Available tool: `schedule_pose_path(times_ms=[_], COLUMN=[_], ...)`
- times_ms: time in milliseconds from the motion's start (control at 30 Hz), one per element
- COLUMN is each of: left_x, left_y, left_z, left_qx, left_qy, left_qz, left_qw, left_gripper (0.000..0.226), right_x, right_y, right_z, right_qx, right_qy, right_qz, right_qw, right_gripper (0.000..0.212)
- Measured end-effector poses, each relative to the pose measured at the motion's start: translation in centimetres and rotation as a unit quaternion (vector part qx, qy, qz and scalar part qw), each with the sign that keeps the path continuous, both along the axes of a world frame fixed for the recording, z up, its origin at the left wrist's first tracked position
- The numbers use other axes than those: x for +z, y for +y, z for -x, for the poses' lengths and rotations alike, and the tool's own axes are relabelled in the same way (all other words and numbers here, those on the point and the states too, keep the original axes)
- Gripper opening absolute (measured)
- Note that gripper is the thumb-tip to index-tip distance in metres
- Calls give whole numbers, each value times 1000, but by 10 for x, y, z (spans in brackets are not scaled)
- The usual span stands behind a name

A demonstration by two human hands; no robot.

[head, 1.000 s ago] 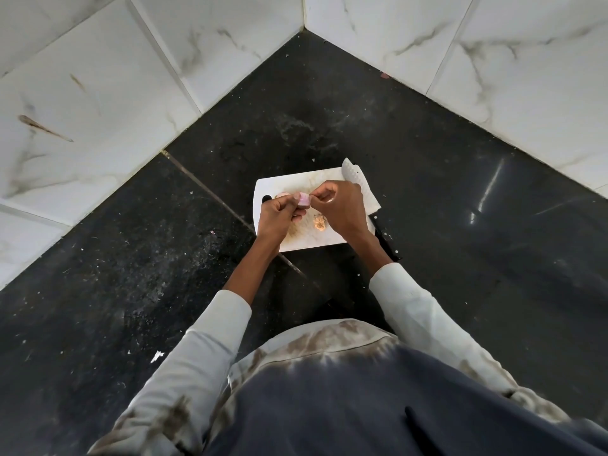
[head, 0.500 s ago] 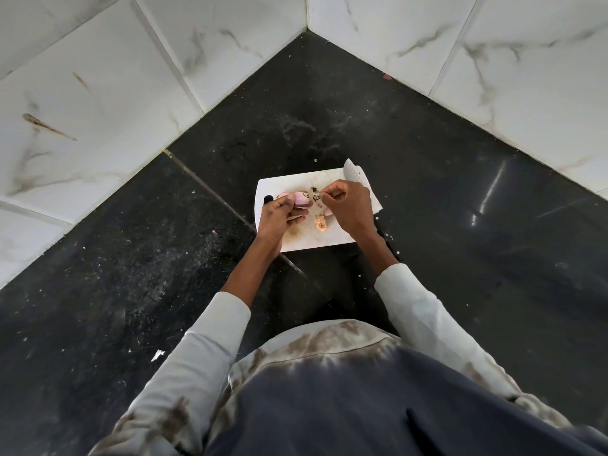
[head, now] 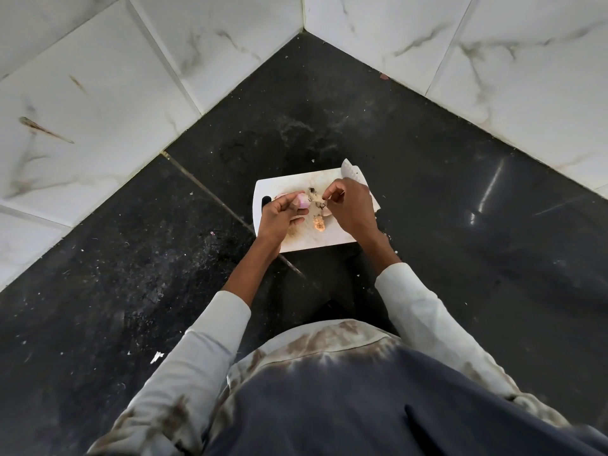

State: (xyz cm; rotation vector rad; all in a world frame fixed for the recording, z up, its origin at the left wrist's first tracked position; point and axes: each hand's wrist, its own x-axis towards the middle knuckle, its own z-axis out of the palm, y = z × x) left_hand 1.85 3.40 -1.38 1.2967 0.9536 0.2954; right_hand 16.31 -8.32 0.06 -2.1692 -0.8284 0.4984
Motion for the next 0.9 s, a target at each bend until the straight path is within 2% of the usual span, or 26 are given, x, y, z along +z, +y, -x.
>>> schedule_pose_path(times_ms=[200,433,600,767,900], left_x=[3,3,5,4,3], left_y=[-2,-1,-3,-4,-3], left_z=[-2,-3,-2,-2,-2], left_qx=[-9,-4,-2,-5,-4], left_qy=[10,21,23,25,26], left_qz=[-29,-40,-44,-41,-17], left_qw=[999,999,999,999,1000], left_gripper=[32,33,33,29,30], right_x=[1,0,0,-1,-2], right_y=[3,4,8,6,6], right_z=[2,3,7,7,6], right_qx=[15,13,18,-2,-2], right_qy=[31,59,64,50,59], right_qz=[26,-24,-42,-72,-76], right_qw=[999,998,997,996,995], right_gripper=[30,13,24,9,6])
